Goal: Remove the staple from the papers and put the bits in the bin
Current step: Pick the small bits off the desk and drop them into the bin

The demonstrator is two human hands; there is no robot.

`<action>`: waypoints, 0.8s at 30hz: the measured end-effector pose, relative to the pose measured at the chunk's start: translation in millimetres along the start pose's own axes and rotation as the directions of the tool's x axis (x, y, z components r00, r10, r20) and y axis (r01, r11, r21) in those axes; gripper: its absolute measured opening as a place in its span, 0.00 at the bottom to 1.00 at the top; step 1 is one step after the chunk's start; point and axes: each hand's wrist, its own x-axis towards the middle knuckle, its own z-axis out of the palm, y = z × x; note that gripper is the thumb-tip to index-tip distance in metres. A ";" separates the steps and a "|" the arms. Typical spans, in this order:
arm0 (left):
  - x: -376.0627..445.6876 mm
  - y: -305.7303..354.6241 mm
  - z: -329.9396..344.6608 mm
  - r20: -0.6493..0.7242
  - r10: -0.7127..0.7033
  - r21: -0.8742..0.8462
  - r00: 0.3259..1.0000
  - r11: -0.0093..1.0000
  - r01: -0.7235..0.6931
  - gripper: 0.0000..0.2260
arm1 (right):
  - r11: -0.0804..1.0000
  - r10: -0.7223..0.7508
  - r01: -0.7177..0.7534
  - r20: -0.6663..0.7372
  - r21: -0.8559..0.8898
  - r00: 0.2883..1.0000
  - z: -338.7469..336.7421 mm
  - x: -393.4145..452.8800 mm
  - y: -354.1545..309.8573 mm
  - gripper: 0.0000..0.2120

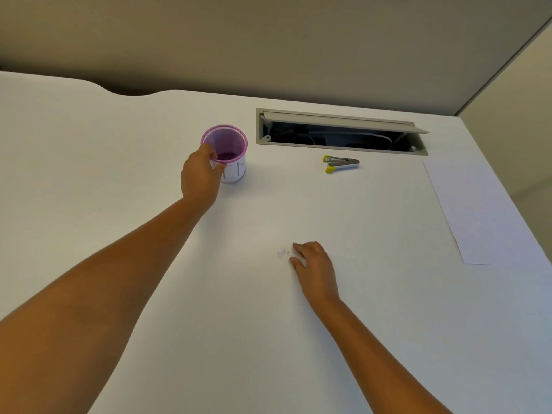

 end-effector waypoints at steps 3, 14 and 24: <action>-18.6 -4.8 -9.9 0.000 0.010 -0.023 1.000 1.000 -0.010 0.10 | 1.000 -0.018 0.017 -0.010 -0.024 1.000 2.8 -0.8 -3.4 0.17; -122.8 -35.7 -38.4 -0.013 -0.061 -0.200 0.998 0.978 0.057 0.08 | 0.989 -0.064 0.059 -0.031 -0.135 0.998 18.9 -4.3 -22.1 0.16; -137.7 -45.0 -43.8 -0.036 -0.035 -0.127 0.999 0.991 0.030 0.16 | 0.978 -0.063 0.067 0.025 -0.195 0.998 10.8 6.9 -24.9 0.08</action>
